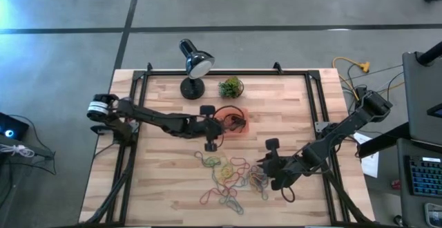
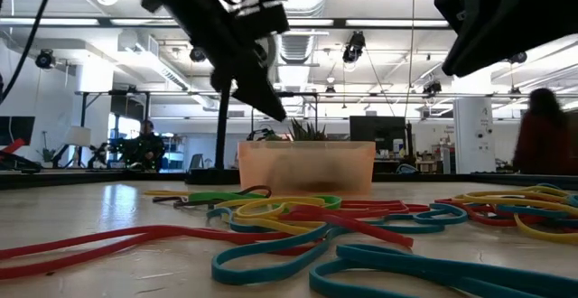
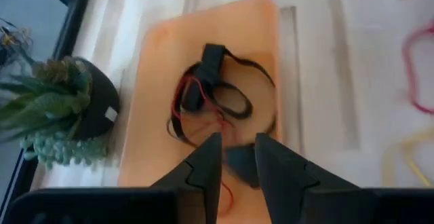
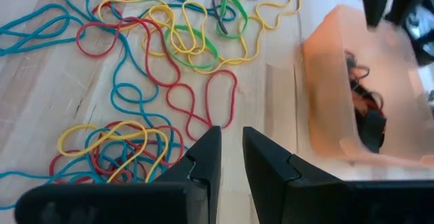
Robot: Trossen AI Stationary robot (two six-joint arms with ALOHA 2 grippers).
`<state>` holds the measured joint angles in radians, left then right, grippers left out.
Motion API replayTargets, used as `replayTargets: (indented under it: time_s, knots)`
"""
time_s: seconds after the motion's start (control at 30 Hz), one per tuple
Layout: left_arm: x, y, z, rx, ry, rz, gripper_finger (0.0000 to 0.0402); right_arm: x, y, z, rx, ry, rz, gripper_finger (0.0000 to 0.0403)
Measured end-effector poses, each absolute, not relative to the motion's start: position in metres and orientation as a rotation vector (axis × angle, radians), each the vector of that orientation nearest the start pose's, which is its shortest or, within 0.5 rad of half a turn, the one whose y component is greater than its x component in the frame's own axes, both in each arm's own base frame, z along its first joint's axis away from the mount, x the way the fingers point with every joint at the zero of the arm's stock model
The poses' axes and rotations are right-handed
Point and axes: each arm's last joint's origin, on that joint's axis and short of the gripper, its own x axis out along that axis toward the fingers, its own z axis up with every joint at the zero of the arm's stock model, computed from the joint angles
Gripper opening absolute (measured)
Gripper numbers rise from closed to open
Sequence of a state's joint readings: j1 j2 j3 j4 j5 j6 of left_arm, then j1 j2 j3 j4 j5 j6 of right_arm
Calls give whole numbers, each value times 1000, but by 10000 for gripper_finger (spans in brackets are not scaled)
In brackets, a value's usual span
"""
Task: Pick and place rubber bands into bin
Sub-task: Put the yellow rubber band into the orange bin
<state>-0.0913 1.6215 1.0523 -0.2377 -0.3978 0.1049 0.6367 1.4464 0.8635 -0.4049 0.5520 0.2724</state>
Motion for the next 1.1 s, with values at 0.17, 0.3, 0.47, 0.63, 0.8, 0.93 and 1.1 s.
replayTargets:
  time_s: [0.17,0.3,0.47,0.63,0.8,0.93,1.1]
  knots:
    - [308,-33,246,218,813,244,75,225,148,192,-230,851,-63,56]
    - [282,-51,267,192,743,190,75,221,149,185,-161,918,9,56]
    - [257,-74,283,163,659,109,75,221,152,184,-76,951,62,56]
    - [247,-99,274,174,584,38,75,225,158,182,-36,877,110,56]
    - [243,-109,257,197,567,34,75,231,164,169,-68,897,168,56]
    - [242,-110,248,172,579,52,75,233,164,155,-97,954,147,56]
    - [240,-109,243,177,592,63,75,235,165,146,-113,977,125,56]
